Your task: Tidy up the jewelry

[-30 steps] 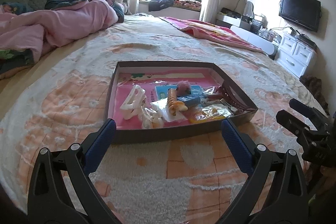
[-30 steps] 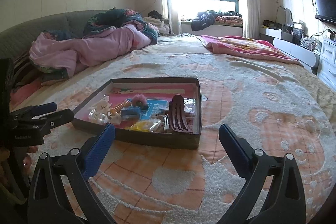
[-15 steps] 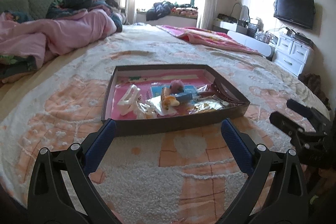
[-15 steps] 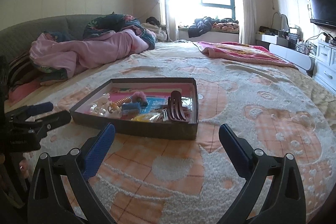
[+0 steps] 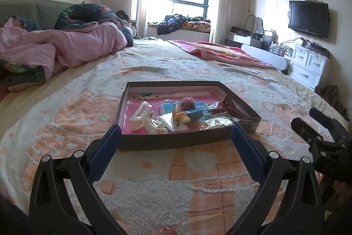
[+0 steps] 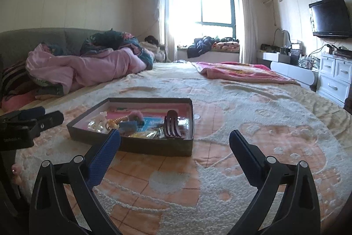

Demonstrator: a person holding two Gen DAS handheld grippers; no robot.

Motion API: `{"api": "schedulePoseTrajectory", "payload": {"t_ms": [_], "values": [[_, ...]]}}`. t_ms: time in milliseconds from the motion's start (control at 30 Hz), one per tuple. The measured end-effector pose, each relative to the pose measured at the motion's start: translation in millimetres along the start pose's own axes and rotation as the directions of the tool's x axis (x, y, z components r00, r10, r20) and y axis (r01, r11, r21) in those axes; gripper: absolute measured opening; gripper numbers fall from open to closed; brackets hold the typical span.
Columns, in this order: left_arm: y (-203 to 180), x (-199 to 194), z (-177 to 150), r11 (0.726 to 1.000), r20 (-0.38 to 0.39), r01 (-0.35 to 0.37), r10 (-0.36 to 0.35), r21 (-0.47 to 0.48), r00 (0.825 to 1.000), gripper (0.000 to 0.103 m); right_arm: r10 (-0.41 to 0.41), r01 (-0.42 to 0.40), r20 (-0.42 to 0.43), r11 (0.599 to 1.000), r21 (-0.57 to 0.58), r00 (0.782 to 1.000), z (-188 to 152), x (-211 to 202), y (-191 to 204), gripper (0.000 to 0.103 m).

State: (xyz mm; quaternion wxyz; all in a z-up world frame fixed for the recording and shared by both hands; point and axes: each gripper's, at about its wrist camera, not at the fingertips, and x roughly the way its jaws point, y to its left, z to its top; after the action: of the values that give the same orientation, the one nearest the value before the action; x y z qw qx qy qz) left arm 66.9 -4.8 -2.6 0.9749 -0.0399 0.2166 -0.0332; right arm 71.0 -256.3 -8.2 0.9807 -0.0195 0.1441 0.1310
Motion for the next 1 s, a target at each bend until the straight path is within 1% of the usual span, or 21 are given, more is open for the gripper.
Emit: {"api": "schedulePoseTrajectory", "payload": {"t_ms": [233,1000], "values": [[-2.9,-1.7,-5.4,1.000,0.026,0.006,-0.007,0.017,1.000,0.092,-0.015,0.014,0.017,1.000,0.015,1.000,0.0,-4.9,-6.1,0.096],[-1.4,2.9,-6.4,1.000,0.021,0.003,-0.003,-0.004,1.000,0.092,-0.016,0.016,0.009,1.000,0.024,1.000,-5.4,-1.2,-6.8,0.097]]}}
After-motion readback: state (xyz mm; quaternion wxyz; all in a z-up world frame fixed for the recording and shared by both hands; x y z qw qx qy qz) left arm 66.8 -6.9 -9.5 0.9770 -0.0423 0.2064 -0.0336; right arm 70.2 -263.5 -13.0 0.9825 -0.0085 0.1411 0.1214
